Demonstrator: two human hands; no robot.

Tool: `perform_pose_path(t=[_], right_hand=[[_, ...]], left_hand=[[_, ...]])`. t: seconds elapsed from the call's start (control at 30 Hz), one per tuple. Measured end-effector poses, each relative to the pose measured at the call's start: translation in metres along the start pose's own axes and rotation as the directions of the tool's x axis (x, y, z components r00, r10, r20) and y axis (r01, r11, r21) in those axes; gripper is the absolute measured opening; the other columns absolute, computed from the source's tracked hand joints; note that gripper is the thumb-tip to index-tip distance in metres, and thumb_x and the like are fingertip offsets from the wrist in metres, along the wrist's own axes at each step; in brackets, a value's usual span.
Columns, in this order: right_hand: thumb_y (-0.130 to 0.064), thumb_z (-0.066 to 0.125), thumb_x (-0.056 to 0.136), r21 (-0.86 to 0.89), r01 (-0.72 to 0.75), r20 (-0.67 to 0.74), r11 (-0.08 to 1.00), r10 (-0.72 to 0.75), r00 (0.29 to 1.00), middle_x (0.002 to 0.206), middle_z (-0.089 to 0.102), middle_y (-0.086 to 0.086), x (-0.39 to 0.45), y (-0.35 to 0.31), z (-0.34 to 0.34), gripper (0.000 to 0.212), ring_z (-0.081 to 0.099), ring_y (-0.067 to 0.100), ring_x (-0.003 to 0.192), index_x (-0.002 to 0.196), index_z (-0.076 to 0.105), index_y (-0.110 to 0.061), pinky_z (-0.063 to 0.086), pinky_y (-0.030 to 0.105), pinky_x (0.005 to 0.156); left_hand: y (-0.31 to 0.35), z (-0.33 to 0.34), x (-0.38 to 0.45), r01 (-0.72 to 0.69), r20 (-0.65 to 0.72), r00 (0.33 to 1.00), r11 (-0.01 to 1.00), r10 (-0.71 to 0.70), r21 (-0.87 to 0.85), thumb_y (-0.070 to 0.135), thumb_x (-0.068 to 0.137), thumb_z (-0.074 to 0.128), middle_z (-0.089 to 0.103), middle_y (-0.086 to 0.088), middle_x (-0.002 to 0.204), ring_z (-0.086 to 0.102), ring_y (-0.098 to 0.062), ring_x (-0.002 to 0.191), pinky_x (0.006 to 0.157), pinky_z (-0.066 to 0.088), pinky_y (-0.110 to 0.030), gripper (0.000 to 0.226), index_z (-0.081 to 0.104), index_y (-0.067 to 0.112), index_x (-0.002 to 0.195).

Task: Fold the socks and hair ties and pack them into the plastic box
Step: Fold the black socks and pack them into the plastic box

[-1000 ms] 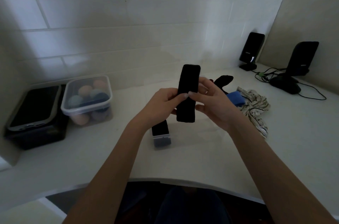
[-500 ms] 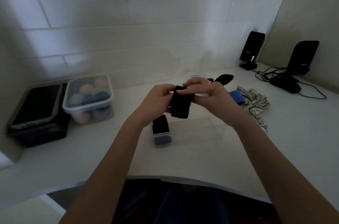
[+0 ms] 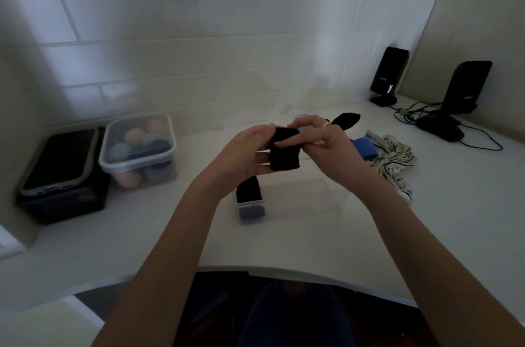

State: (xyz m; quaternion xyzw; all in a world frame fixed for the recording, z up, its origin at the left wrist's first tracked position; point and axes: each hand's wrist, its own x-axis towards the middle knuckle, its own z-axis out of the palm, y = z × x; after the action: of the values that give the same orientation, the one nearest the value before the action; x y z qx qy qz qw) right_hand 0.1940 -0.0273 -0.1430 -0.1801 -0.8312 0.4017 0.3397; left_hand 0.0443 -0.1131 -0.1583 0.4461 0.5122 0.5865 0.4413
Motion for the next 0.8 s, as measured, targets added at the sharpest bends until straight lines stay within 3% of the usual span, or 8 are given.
perform_pose_path(t=[0.1,0.23,0.3,0.4,0.53,0.63,0.8], right_hand=[[0.009,0.039,0.088,0.047,-0.04,0.002,0.998,0.04,0.999,0.114,0.055,0.003,-0.002,-0.002,0.0,0.048,0.057,0.015,0.105,0.097,0.071,-0.026,0.051,0.03,0.087],[-0.01,0.044,0.091,0.384,-0.204,0.05,0.901,0.2,0.979,0.105,0.064,0.003,-0.002,-0.003,-0.001,0.026,0.067,0.018,0.089,0.107,0.062,-0.019,0.057,0.035,0.078],[-0.021,0.056,0.091,0.364,-0.243,0.007,0.899,0.258,0.966,0.102,0.067,0.006,-0.001,0.001,0.0,0.02,0.069,0.016,0.087,0.111,0.054,-0.019,0.057,0.037,0.079],[-0.018,0.063,0.087,0.22,-0.213,-0.022,0.952,0.223,0.975,0.098,0.068,0.014,-0.001,0.004,0.004,0.021,0.069,0.019,0.087,0.107,0.056,-0.019,0.058,0.038,0.08],[-0.012,0.062,0.087,0.142,-0.12,-0.089,0.983,0.133,0.987,0.09,0.067,0.011,-0.002,0.001,0.01,0.018,0.069,0.015,0.077,0.102,0.059,-0.022,0.058,0.03,0.072],[-0.012,0.061,0.087,0.154,-0.104,-0.095,0.983,0.12,0.988,0.091,0.067,0.011,-0.003,0.0,0.015,0.019,0.068,0.018,0.08,0.103,0.058,-0.021,0.058,0.029,0.072],[-0.018,0.062,0.088,0.278,-0.186,-0.064,0.942,0.211,0.975,0.099,0.069,0.014,-0.006,-0.003,0.02,0.018,0.07,0.019,0.083,0.104,0.055,-0.019,0.06,0.035,0.074]], left_hand=[[-0.001,-0.002,-0.004,-0.093,-0.01,0.995,0.984,0.096,0.152,0.012,0.073,0.075,0.076,0.001,0.093,0.071,-0.019,0.09,0.073,0.057,-0.026,0.044,0.059,0.026,0.112],[-0.001,0.001,-0.006,-0.131,-0.101,0.982,0.961,0.159,0.242,0.001,0.068,0.076,0.075,0.002,0.089,0.072,-0.014,0.085,0.075,0.056,-0.026,0.057,0.054,0.024,0.115],[-0.001,0.0,-0.008,-0.133,-0.095,0.982,0.96,0.161,0.246,-0.002,0.068,0.074,0.076,0.0,0.086,0.072,-0.016,0.084,0.076,0.058,-0.027,0.058,0.053,0.025,0.115],[0.0,0.002,-0.01,-0.128,-0.049,0.988,0.948,0.149,0.29,0.002,0.068,0.075,0.076,-0.003,0.086,0.072,-0.017,0.084,0.079,0.057,-0.031,0.057,0.053,0.029,0.114],[0.001,0.006,-0.01,-0.087,-0.096,0.988,0.947,0.122,0.31,0.027,0.068,0.079,0.076,0.001,0.084,0.072,-0.013,0.08,0.077,0.056,-0.033,0.047,0.055,0.028,0.109],[0.001,0.007,-0.009,-0.087,-0.16,0.973,0.907,0.166,0.412,0.027,0.068,0.08,0.074,-0.001,0.08,0.071,-0.011,0.073,0.071,0.056,-0.03,0.044,0.056,0.026,0.106],[0.001,0.007,-0.011,-0.15,-0.194,0.951,0.905,0.242,0.397,0.022,0.068,0.08,0.074,-0.007,0.075,0.072,-0.015,0.068,0.067,0.058,-0.031,0.048,0.05,0.027,0.105]])
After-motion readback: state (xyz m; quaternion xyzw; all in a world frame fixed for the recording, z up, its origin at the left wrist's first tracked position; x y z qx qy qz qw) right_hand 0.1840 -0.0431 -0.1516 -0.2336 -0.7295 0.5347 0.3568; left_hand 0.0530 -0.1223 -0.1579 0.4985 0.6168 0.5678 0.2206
